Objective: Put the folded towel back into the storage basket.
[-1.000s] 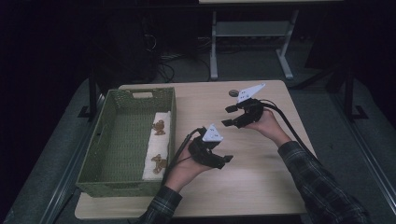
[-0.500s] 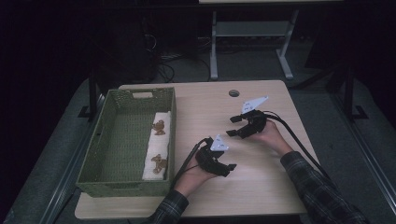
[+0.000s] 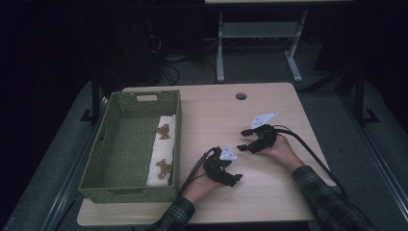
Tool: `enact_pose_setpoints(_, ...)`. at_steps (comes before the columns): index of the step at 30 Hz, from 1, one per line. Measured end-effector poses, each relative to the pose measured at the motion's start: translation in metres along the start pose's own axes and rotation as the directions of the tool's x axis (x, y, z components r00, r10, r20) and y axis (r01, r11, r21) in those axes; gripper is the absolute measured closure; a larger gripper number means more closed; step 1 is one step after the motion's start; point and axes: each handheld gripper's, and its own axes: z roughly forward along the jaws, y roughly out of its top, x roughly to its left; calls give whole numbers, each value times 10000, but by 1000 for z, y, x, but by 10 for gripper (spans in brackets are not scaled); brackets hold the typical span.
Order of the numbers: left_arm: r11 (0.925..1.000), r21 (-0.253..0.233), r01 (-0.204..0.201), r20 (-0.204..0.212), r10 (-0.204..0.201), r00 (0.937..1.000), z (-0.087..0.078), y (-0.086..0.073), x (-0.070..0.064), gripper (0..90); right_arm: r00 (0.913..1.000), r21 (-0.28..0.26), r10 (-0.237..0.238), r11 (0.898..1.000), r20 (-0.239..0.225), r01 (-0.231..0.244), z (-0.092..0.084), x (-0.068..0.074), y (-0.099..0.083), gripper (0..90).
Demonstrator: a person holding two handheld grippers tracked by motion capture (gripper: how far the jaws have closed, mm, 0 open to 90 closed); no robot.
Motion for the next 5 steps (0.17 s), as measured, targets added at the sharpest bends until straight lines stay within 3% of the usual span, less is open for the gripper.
enact_pose_setpoints(5,10000,49,24,6,-24,10000,1,0,0,254,10000,45,43,10000,-24,-43,2,0,-3,268)
